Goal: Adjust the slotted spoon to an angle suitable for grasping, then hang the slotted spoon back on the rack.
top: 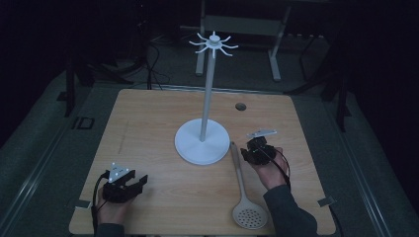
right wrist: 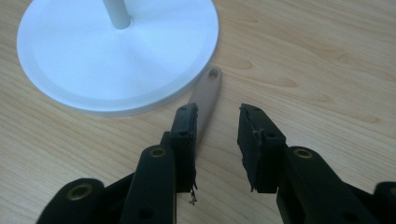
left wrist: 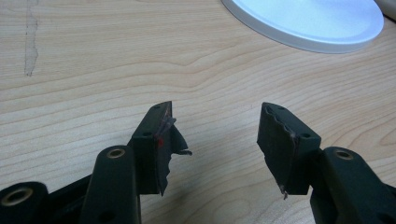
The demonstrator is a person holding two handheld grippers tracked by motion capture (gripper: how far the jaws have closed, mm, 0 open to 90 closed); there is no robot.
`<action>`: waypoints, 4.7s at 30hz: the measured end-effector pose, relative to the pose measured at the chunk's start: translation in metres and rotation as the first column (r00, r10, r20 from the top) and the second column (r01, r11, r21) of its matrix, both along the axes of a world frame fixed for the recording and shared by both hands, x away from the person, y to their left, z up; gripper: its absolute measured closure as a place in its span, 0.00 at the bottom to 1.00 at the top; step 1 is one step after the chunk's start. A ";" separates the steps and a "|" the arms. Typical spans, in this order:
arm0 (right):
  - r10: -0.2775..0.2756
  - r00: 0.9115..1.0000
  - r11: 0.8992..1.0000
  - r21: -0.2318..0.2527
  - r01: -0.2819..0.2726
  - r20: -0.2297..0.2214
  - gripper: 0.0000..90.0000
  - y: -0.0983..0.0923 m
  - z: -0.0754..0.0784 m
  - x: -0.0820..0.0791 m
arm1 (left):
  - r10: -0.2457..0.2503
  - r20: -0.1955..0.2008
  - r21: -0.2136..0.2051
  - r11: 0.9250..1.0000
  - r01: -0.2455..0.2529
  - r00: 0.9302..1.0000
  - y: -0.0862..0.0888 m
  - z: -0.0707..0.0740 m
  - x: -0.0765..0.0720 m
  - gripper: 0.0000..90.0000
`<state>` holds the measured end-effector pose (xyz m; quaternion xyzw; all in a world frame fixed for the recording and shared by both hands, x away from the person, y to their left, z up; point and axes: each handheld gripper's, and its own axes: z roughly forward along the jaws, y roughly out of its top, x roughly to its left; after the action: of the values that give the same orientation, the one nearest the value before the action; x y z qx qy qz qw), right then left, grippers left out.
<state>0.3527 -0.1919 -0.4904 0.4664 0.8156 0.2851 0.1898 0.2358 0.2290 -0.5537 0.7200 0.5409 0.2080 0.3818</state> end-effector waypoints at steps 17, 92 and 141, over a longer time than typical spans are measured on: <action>0.013 0.993 0.999 -0.036 -0.018 -0.121 0.72 0.013 -0.011 0.008 | 0.002 0.001 -0.003 1.000 -0.002 1.000 0.001 0.000 0.000 0.51; -0.109 0.954 0.991 -0.103 0.083 -0.279 0.82 0.038 -0.031 0.006 | 0.004 -0.004 -0.003 1.000 -0.004 1.000 0.001 0.000 0.000 0.51; 0.026 0.974 0.991 0.119 -0.054 0.224 0.82 0.030 0.024 -0.016 | 0.017 0.005 -0.009 1.000 -0.016 1.000 0.001 0.000 0.000 0.51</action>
<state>0.3367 -0.1623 -0.4662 0.4261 0.7790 0.3897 0.2445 0.2355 0.2299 -0.5536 0.7132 0.5468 0.2105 0.3847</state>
